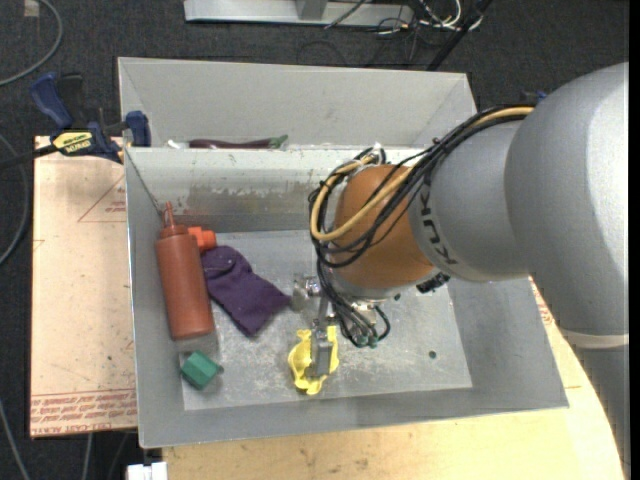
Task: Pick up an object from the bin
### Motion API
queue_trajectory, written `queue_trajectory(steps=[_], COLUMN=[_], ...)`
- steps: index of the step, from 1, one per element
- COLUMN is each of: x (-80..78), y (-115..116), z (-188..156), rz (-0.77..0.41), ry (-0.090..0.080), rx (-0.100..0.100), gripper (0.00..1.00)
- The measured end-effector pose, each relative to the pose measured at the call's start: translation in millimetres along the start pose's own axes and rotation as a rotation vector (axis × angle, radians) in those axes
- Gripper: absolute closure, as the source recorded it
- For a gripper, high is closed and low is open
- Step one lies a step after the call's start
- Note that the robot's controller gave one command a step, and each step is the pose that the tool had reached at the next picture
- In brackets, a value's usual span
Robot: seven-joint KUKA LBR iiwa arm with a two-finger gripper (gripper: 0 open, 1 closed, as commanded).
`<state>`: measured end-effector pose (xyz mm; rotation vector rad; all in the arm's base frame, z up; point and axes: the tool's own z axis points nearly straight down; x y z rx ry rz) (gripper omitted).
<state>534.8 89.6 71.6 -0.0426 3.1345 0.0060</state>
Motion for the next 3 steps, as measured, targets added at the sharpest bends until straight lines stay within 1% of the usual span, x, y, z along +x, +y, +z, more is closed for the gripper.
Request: queue_trajectory(steps=[1,2,3], x=[19.0,19.0,13.7], y=[37.1,37.0,37.6], z=[1.1,1.1,-138.3], rz=[-0.09,-0.089,-0.103], ry=[-0.005,-0.005,-0.009], rx=[-0.004,-0.004,-0.006], gripper=[1.0,1.0,1.0])
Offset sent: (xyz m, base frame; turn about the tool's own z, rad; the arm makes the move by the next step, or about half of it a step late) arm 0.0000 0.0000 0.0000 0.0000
